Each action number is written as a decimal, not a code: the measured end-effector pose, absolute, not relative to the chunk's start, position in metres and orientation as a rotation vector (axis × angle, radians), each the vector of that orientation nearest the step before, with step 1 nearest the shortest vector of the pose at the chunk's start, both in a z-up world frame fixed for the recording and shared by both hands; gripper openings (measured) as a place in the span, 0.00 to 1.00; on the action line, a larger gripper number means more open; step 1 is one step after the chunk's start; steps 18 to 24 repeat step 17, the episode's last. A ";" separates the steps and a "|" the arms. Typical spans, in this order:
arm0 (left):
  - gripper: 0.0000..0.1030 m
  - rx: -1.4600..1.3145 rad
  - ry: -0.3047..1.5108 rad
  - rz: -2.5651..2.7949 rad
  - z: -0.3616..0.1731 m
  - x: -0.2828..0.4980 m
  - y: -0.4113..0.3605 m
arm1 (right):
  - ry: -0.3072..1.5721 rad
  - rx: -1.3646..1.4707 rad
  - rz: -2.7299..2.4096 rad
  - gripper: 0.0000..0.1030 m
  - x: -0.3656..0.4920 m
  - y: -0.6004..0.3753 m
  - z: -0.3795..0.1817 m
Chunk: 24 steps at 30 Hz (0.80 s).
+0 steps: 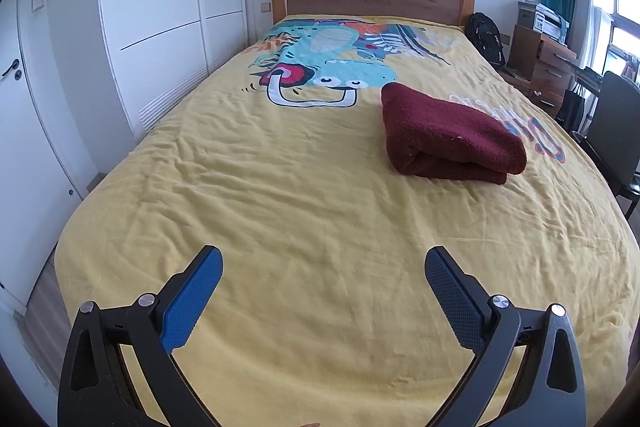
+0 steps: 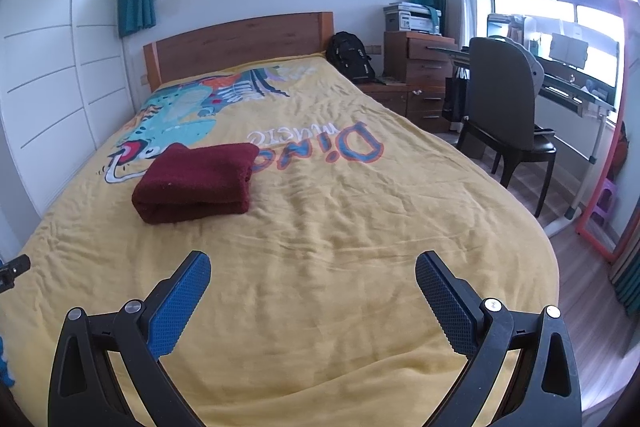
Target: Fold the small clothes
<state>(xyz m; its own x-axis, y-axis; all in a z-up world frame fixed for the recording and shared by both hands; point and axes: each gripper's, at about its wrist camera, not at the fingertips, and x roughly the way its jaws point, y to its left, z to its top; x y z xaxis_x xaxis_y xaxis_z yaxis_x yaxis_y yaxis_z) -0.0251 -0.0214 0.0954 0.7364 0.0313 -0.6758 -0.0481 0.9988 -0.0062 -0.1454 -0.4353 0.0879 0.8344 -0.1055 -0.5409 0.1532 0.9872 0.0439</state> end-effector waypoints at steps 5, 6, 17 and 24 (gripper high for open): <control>0.97 -0.027 0.736 0.047 0.096 -0.026 -0.020 | 0.571 0.084 -0.141 0.99 -0.145 -0.436 0.087; 0.97 -0.026 0.732 0.050 0.096 -0.025 -0.020 | 0.571 0.083 -0.142 0.99 -0.144 -0.436 0.086; 0.97 -0.027 0.732 0.074 0.095 -0.027 -0.015 | 0.578 0.080 -0.154 0.99 -0.141 -0.440 0.082; 0.97 -0.027 0.732 0.074 0.095 -0.027 -0.015 | 0.578 0.080 -0.154 0.99 -0.141 -0.440 0.082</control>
